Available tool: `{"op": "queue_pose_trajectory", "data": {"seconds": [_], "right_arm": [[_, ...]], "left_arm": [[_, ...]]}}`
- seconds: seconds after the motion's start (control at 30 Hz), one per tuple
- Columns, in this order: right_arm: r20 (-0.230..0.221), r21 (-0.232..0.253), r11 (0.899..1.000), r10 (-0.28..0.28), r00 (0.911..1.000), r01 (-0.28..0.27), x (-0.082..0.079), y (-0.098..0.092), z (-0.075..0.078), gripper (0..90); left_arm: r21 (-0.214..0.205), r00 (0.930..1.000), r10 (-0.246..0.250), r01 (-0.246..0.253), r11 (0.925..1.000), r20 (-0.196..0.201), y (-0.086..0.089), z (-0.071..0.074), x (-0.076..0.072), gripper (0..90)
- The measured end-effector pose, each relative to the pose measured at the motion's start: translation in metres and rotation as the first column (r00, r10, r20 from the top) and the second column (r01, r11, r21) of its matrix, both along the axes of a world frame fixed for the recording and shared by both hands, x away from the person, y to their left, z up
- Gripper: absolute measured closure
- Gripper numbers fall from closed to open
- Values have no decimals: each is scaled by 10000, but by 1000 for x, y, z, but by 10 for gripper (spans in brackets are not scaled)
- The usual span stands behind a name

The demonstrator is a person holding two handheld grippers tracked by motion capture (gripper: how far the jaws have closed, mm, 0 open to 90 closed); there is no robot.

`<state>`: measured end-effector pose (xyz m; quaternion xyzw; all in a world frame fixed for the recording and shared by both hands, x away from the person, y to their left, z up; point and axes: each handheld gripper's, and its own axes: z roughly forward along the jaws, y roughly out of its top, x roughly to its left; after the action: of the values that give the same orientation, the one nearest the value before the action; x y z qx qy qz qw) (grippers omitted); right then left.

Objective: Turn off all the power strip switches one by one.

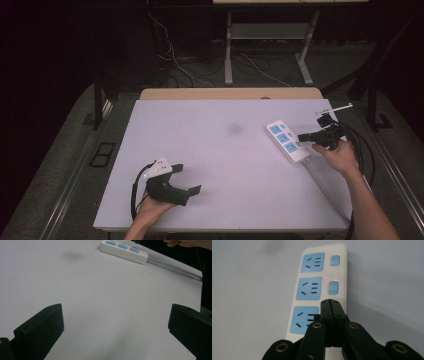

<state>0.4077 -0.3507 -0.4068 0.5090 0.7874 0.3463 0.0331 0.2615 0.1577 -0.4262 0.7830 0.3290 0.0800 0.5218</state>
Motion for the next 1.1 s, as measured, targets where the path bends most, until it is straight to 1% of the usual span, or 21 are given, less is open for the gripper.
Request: {"op": "queue_pose_trajectory", "data": {"seconds": [0.1,0.2,0.27,0.33,0.57,0.67,0.9,0.93,1.1], "right_arm": [[-107,-11,10000,-49,9999,49,1,0,-5,900],[-202,-143,9999,40,9998,-43,1,1,-11,900],[-155,169,9998,45,9999,-43,-1,1,-13,900],[-143,220,9998,5,9999,-2,-1,0,-13,900],[104,214,9997,-106,9999,103,-4,0,-15,900],[243,170,9999,0,9997,-4,-5,0,-16,900],[235,228,9995,228,9995,-234,-8,-3,-17,900],[297,163,9997,198,9994,-203,-10,-4,-17,900],[424,143,9998,141,9990,-148,-11,-5,-18,900]], "left_arm": [[-18,10000,14,-14,10000,7,0,0,0,0],[-24,10000,27,-27,10000,1,1,0,0,0],[-23,10000,35,-35,10000,20,1,0,0,0],[-20,10000,28,-28,10000,10,1,0,0,0],[-9,10000,-16,16,10000,23,0,1,-1,0],[-11,10000,1,-1,10000,16,0,0,0,0],[21,10000,-15,15,10000,-3,0,0,-1,0],[16,10000,-17,17,10000,-7,0,0,-1,0],[19,10000,-15,15,10000,-9,0,-1,0,0]]}}
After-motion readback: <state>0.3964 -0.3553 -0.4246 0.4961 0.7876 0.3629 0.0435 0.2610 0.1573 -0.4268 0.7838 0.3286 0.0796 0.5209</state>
